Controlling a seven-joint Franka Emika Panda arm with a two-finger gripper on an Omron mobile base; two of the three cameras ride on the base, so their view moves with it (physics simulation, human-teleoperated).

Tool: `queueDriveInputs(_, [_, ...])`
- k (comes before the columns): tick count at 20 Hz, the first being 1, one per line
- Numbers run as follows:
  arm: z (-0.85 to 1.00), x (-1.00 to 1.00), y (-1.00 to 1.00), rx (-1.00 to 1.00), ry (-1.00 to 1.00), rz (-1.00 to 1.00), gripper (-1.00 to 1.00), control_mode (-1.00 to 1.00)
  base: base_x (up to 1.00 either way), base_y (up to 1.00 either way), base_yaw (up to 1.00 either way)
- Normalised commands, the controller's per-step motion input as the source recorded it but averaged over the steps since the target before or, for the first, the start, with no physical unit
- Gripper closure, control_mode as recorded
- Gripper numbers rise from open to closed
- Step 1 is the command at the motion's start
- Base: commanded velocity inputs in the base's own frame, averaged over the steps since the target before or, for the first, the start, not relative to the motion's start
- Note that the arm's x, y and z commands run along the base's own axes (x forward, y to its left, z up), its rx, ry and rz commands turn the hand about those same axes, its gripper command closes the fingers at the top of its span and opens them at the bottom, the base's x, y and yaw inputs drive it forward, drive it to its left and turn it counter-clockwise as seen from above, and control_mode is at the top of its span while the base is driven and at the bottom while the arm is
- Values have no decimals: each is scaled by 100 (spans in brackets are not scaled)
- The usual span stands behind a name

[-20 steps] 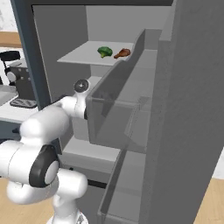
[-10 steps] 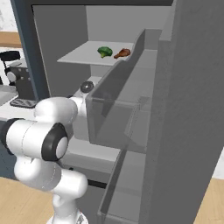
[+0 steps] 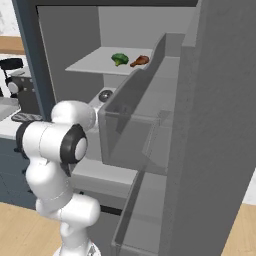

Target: Place one broccoli and one chicken drumstick in each tupperware on the nearby counter, to pack two identical lunches.

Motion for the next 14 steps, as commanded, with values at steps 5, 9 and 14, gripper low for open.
queueDriveInputs(5, [-27, 42, 0, 0, 3, 0, -100, -100, 0, 0, 0])
queueDriveInputs(9, [-21, 45, 0, 0, 6, 0, -100, -100, 0, 0, 0])
queueDriveInputs(14, [-13, 44, 0, 0, 8, 0, -100, -100, 0, 0, 0])
